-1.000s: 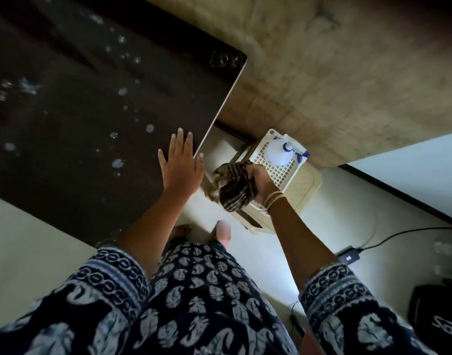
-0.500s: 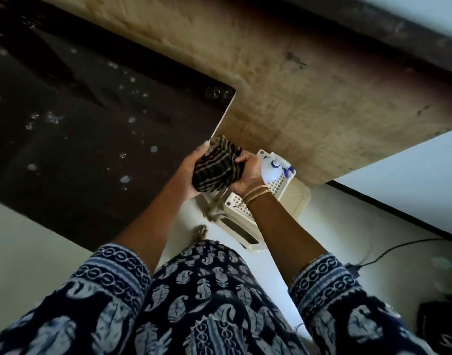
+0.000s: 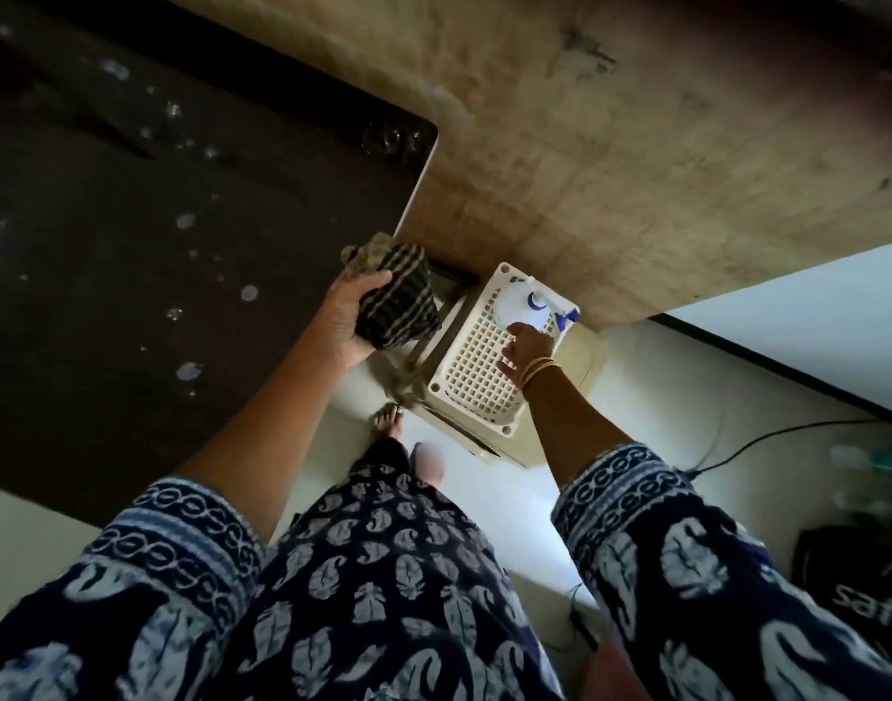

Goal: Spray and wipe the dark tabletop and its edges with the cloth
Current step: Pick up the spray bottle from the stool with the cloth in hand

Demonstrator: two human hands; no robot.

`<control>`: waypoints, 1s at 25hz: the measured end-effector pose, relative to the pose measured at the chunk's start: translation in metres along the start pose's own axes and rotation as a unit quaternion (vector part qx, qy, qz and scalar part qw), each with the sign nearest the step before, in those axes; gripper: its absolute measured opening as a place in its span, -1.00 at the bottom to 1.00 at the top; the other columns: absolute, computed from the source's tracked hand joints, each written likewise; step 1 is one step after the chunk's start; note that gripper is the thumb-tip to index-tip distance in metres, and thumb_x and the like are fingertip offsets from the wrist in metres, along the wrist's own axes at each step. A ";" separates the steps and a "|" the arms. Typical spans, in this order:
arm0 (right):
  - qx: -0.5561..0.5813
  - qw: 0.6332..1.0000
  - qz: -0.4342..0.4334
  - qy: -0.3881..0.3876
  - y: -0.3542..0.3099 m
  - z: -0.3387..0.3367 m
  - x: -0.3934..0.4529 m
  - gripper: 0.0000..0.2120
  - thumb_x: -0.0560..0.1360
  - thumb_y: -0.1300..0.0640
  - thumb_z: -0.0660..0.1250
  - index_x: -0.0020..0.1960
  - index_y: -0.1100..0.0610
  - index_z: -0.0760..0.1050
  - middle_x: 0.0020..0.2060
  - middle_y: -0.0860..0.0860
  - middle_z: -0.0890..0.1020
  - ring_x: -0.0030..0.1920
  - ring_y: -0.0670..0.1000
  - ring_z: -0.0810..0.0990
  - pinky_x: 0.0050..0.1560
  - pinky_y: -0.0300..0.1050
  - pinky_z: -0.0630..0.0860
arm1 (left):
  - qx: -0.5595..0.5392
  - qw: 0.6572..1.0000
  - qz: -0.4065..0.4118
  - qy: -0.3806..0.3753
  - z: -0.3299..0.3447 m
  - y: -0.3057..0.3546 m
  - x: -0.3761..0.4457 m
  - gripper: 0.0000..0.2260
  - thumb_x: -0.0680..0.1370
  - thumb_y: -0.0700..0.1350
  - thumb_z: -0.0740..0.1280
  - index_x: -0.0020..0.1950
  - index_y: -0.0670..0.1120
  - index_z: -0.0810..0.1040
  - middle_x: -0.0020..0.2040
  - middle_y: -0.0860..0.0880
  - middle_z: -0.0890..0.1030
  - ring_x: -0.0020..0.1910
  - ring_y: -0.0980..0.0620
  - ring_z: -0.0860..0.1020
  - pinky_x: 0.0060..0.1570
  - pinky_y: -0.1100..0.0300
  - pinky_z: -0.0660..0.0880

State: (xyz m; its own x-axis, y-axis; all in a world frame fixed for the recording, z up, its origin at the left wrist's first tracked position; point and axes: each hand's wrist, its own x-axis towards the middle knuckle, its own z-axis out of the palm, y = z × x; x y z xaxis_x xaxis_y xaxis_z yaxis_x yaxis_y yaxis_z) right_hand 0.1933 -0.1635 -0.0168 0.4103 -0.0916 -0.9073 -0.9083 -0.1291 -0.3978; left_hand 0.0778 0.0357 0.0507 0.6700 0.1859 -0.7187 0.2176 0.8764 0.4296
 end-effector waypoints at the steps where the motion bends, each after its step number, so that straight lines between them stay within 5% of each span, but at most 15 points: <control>1: 0.006 1.000 0.013 0.004 0.002 -0.001 0.013 -0.36 0.38 -0.05 0.27 0.44 0.01 0.26 0.29 0.10 0.46 0.15 0.10 0.51 -0.07 0.02 0.49 | -0.001 1.000 0.012 -0.008 -0.002 0.002 0.006 -0.48 0.52 -0.21 0.29 0.48 -0.17 0.33 0.26 -0.22 0.54 0.11 -0.18 0.63 -0.06 -0.07 0.58; 4: 0.014 0.999 -0.038 0.025 -0.006 0.009 0.037 -0.27 0.42 0.09 0.43 0.48 -0.07 0.15 0.29 0.06 0.43 0.28 0.16 0.45 0.21 0.17 0.46 | 0.002 0.999 0.034 -0.007 -0.003 0.008 0.018 -0.52 0.54 -0.22 0.27 0.47 -0.16 0.35 0.23 -0.19 0.57 0.11 -0.16 0.64 -0.05 -0.05 0.59; 7: -0.047 0.994 -0.068 0.073 -0.014 0.023 0.059 -0.23 0.38 -0.16 0.44 0.49 -0.01 0.21 0.40 0.04 0.38 0.40 0.17 0.37 0.38 0.18 0.34 | 0.002 0.999 0.044 -0.004 -0.008 0.008 0.029 -0.53 0.56 -0.22 0.25 0.48 -0.20 0.33 0.21 -0.20 0.57 0.14 -0.16 0.62 -0.01 -0.05 0.58; 11: -0.124 0.979 -0.126 0.103 -0.014 0.015 0.069 -0.35 0.51 -0.18 0.32 0.45 0.16 0.31 0.42 0.07 0.40 0.39 0.09 0.40 0.38 -0.10 0.32 | -0.004 0.999 0.043 -0.018 -0.014 0.004 0.035 -0.49 0.53 -0.20 0.29 0.49 -0.16 0.33 0.30 -0.21 0.52 0.25 -0.20 0.55 0.14 -0.14 0.52; 14: -0.140 0.971 -0.188 0.038 -0.018 0.010 0.056 -0.45 0.51 -0.06 0.35 0.40 0.20 0.39 0.31 0.11 0.50 0.30 0.12 0.46 0.36 -0.03 0.33 | -0.022 0.999 0.032 0.020 -0.011 0.006 0.034 -0.44 0.46 -0.18 0.37 0.46 -0.17 0.37 0.33 -0.23 0.51 0.23 -0.22 0.57 0.13 -0.15 0.53; 18: -0.175 0.948 -0.247 -0.103 -0.027 0.015 0.010 -0.88 0.38 0.13 0.32 -0.20 0.17 0.59 -0.20 0.09 0.62 -0.05 0.12 0.53 0.13 0.04 0.44 | -0.035 0.998 0.022 0.050 0.000 0.005 0.017 -0.52 0.50 -0.19 0.30 0.43 -0.20 0.40 0.24 -0.24 0.58 0.17 -0.22 0.59 0.14 -0.16 0.55; 19: -0.171 0.943 -0.253 -0.136 -0.029 0.018 -0.002 -0.85 0.41 0.19 0.29 -0.32 0.14 0.55 -0.31 0.08 0.61 -0.13 0.14 0.55 0.12 0.08 0.47 | -0.031 0.998 0.021 0.054 0.001 0.004 0.013 -0.54 0.52 -0.19 0.27 0.43 -0.20 0.40 0.21 -0.23 0.59 0.17 -0.21 0.59 0.14 -0.14 0.55; 22: -0.137 0.930 -0.233 -0.250 -0.029 0.031 -0.043 -0.71 0.51 0.26 0.21 -0.39 0.24 0.41 -0.56 0.08 0.49 -0.49 0.11 0.48 -0.25 0.03 0.55 | -0.019 0.999 0.024 0.045 0.003 0.005 -0.002 -0.51 0.52 -0.20 0.25 0.46 -0.18 0.38 0.30 -0.23 0.54 0.25 -0.22 0.54 0.19 -0.16 0.51; 25: -0.179 0.901 -0.235 -0.318 -0.033 0.042 -0.082 -0.72 0.55 0.13 0.26 -0.30 0.21 0.35 -0.61 0.09 0.39 -0.66 0.03 0.32 -0.56 -0.18 0.37 | -0.028 0.997 0.048 0.044 0.002 0.014 -0.025 -0.50 0.49 -0.21 0.24 0.45 -0.17 0.39 0.25 -0.22 0.57 0.23 -0.21 0.55 0.18 -0.13 0.52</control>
State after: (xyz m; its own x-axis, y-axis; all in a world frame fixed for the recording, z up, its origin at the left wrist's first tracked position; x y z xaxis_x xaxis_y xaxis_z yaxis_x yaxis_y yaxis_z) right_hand 0.1866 -0.1105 0.0654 0.5099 0.6251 -0.5910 -0.5157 -0.3278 -0.7916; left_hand 0.0660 0.0425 0.0758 0.6198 0.3061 -0.7226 0.1147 0.8756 0.4693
